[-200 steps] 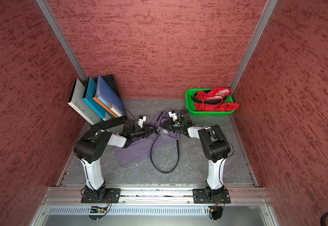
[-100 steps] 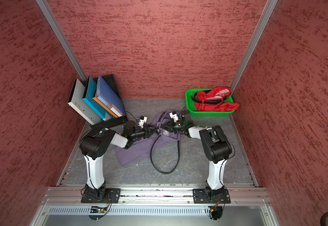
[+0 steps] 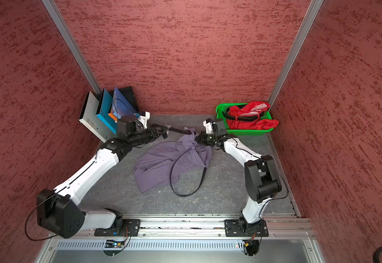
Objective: Remove the belt from the trousers
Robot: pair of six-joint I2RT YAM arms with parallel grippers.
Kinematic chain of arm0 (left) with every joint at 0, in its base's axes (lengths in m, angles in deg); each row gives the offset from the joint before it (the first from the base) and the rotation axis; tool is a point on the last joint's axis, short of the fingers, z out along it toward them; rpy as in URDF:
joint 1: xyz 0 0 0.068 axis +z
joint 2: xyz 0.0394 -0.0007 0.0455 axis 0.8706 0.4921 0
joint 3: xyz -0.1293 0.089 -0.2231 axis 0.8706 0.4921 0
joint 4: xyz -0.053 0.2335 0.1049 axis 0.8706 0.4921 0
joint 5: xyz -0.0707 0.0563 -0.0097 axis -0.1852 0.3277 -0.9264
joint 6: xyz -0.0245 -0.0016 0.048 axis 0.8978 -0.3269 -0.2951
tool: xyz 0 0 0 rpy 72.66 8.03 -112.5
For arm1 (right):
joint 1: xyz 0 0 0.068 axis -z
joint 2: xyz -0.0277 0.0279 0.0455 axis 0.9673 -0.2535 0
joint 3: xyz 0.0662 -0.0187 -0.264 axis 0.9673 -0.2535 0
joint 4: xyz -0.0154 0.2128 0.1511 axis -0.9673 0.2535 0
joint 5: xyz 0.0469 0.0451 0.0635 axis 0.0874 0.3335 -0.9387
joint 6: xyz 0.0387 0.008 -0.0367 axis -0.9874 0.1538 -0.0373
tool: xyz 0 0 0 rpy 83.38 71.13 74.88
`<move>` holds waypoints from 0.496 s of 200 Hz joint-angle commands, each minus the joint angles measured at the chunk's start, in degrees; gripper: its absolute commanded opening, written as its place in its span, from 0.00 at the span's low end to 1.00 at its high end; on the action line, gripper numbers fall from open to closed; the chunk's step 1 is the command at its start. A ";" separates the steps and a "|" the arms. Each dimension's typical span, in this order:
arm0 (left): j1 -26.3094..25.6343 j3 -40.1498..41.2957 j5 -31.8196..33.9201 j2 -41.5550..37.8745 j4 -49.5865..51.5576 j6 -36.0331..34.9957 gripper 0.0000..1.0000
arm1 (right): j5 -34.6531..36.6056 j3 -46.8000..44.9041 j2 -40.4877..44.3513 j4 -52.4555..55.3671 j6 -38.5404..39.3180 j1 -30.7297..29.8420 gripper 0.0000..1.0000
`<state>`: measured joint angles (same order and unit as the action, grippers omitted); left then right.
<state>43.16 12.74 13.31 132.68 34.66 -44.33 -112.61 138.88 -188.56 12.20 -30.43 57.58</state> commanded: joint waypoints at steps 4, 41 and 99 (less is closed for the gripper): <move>2.80 -10.16 4.36 -3.74 13.29 -4.84 0.00 | 14.60 2.94 1.00 8.85 2.90 0.70 0.00; 7.89 -23.17 8.35 -6.07 21.44 -7.37 0.00 | 22.70 3.28 2.13 14.86 3.97 0.77 0.00; 24.14 -56.14 15.24 -2.05 38.67 -10.67 0.00 | 26.80 0.32 1.74 18.20 4.78 0.93 0.00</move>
<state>60.10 -31.04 22.36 130.06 68.08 -51.78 -94.18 141.26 -187.30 24.57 -26.67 57.43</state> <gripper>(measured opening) 0.433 0.048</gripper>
